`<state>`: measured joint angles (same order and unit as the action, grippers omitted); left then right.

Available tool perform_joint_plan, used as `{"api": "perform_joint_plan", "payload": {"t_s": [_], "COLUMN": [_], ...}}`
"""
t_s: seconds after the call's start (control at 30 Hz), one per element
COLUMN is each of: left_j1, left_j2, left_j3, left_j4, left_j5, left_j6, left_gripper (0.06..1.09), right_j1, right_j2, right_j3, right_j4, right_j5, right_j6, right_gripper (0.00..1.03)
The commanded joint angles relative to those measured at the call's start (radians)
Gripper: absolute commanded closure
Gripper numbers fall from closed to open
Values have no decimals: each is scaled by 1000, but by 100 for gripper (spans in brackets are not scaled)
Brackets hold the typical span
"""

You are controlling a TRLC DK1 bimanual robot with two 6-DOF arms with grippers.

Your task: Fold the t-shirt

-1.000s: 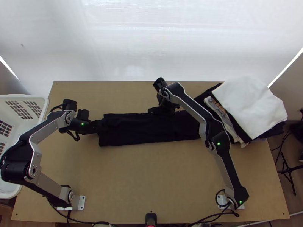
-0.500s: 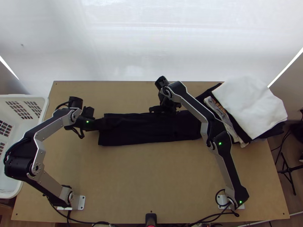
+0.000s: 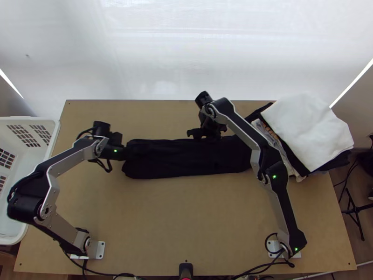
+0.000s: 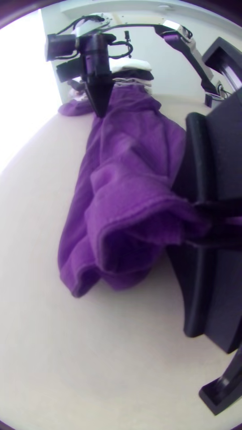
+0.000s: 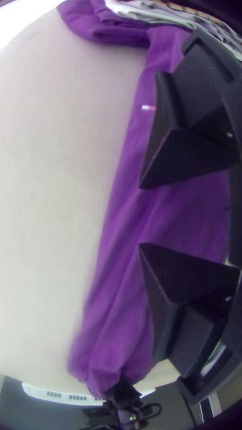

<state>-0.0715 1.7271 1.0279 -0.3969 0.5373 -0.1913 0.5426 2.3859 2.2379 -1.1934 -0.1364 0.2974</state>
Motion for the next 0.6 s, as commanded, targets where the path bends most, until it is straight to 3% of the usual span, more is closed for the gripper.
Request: {"api": "perform_joint_plan", "payload": {"t_s": [0.0,0.33,0.57], "left_j1": [180,627,598], "left_j2": [-121,-159,-222], "left_j3": [-28,-31,4], "left_j4": [-69,-247,-290], "left_j5": [6,49,-86], "left_j6": [41,363,418], "left_gripper": [105,105,105], "right_j1": [-66,-228,-271], "right_j2": [-88,-303,-396], "right_j3": [-50,-193,-265], "right_j4": [-31,-31,-29], "right_j5": [-52,-100,-98], "right_j6": [0,-44,-57], "right_gripper": [45,45,45]}}
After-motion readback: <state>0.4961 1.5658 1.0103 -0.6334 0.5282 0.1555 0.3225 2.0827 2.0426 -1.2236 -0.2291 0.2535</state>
